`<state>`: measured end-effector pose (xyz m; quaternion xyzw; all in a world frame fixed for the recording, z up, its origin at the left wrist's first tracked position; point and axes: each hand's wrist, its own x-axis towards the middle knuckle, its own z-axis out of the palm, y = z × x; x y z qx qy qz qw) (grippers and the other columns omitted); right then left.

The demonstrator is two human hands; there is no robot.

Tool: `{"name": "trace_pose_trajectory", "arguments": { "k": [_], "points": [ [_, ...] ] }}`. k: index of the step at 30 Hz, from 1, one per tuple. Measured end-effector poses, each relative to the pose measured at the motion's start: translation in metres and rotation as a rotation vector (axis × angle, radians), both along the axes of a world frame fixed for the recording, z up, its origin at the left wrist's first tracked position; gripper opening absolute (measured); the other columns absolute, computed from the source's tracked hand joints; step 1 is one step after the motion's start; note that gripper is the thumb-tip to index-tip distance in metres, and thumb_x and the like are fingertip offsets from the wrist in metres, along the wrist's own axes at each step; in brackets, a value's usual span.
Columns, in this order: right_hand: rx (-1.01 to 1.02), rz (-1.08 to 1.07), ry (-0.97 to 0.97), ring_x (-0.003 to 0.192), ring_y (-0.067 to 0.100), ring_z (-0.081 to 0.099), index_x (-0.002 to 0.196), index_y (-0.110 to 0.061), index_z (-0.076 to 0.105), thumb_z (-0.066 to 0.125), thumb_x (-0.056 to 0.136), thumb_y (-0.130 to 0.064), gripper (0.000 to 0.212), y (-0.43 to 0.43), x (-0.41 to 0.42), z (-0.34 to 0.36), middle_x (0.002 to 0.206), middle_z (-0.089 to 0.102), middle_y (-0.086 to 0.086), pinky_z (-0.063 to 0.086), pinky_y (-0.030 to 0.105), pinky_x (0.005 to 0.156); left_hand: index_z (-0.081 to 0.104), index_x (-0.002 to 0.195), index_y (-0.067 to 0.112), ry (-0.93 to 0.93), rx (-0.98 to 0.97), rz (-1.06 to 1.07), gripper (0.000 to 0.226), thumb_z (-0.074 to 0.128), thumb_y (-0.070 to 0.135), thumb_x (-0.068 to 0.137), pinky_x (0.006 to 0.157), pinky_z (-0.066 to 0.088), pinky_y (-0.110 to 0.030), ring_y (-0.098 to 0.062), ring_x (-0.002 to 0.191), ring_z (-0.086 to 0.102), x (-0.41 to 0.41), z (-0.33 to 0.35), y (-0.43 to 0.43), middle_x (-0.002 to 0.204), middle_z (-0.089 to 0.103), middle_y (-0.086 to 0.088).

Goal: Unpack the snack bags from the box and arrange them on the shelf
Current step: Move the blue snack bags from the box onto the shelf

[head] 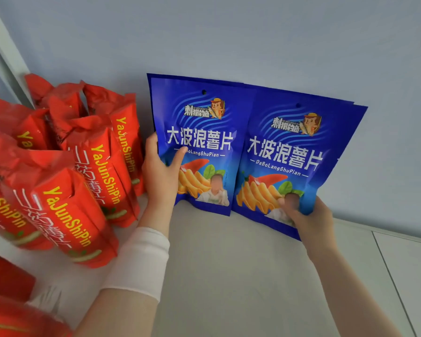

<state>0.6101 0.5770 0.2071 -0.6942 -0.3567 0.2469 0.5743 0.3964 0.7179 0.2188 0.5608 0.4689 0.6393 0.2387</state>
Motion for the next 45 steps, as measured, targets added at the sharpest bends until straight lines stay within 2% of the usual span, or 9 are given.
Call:
{"name": "trace_pose_trajectory", "arguments": {
  "k": [8,15,21,28,31,34,37,42,45],
  "points": [
    [0.052,-0.165,0.033,0.087,0.015,0.056,0.109,-0.023,0.043,0.072,0.080,-0.020,0.041,0.011,-0.007,-0.011,0.088,0.054,-0.014,0.045,0.027,0.072,0.045,0.127,0.000,-0.069,0.081,0.048,0.052,0.067,0.003,0.080,0.093,0.040,-0.010,-0.016,0.115,0.052,0.011,-0.004,0.001,0.126,0.053,-0.011],
    [0.083,-0.159,-0.019,0.095,0.013,0.057,0.127,-0.022,0.046,0.066,0.086,-0.023,0.046,0.011,-0.010,-0.013,0.109,0.058,-0.005,0.043,0.015,0.063,0.035,0.136,0.003,-0.110,0.107,0.140,0.060,0.060,0.021,0.085,0.101,0.042,-0.052,-0.030,0.125,0.048,0.015,-0.013,0.000,0.136,0.047,-0.018],
    [0.031,-0.183,-0.133,0.108,0.021,0.057,0.135,-0.023,0.039,0.071,0.080,-0.029,0.064,0.019,-0.006,-0.021,0.118,0.056,0.006,0.051,0.038,0.084,0.039,0.133,-0.008,0.013,0.126,0.296,0.057,0.063,0.012,0.085,0.104,0.022,-0.012,-0.020,0.121,0.040,0.019,-0.015,0.000,0.133,0.049,-0.022],
    [-0.025,-0.267,-0.329,0.130,0.026,0.033,0.146,-0.012,0.023,0.077,0.074,-0.029,0.092,0.012,-0.012,-0.021,0.138,0.038,0.012,0.037,0.047,0.105,0.036,0.137,-0.006,0.086,0.057,0.327,0.056,0.058,0.013,0.088,0.105,0.021,-0.020,-0.037,0.126,0.042,0.026,-0.010,-0.016,0.134,0.044,-0.026],
    [-0.006,-0.296,-0.519,0.132,0.031,0.029,0.145,-0.006,0.025,0.071,0.080,-0.031,0.083,-0.003,-0.021,-0.019,0.143,0.033,0.017,0.032,0.046,0.108,0.037,0.136,-0.006,0.134,0.050,0.323,0.054,0.052,0.017,0.090,0.106,0.022,-0.022,-0.036,0.131,0.039,0.024,-0.004,-0.034,0.138,0.042,-0.025],
    [0.008,-0.246,-0.777,0.133,0.036,0.031,0.140,-0.007,0.034,0.073,0.078,-0.024,0.075,-0.025,-0.034,-0.017,0.144,0.035,0.019,0.033,0.050,0.103,0.044,0.132,-0.003,0.293,0.043,0.299,0.053,0.043,0.025,0.088,0.106,0.032,-0.035,-0.035,0.128,0.043,0.023,0.003,-0.064,0.135,0.047,-0.022],
    [-0.138,-0.043,-0.970,0.136,0.037,0.031,0.139,-0.008,0.039,0.070,0.081,-0.022,0.067,-0.049,-0.051,-0.010,0.146,0.038,0.016,0.033,0.051,0.104,0.051,0.128,0.002,0.629,0.010,0.260,0.047,0.058,0.016,0.083,0.102,0.038,-0.046,-0.037,0.126,0.046,0.015,0.003,-0.103,0.130,0.054,-0.020],
    [-0.366,0.352,-1.127,0.145,0.026,0.011,0.149,-0.013,0.016,0.040,0.097,-0.035,0.061,-0.111,-0.089,0.002,0.155,0.020,0.006,0.015,0.038,0.114,0.068,0.105,0.012,1.203,-0.115,0.173,0.050,0.081,0.014,0.056,0.088,0.049,-0.043,-0.034,0.106,0.062,-0.021,-0.007,-0.193,0.105,0.068,-0.010],
    [-0.397,0.506,-1.218,0.146,0.027,0.005,0.150,-0.014,0.008,0.032,0.099,-0.035,0.059,-0.160,-0.119,0.006,0.157,0.012,0.005,0.011,0.037,0.116,0.053,0.127,0.012,1.348,-0.224,0.146,0.044,0.058,0.016,0.084,0.106,0.030,-0.043,-0.032,0.128,0.042,-0.054,-0.004,-0.263,0.131,0.053,-0.011]
  ]
}}
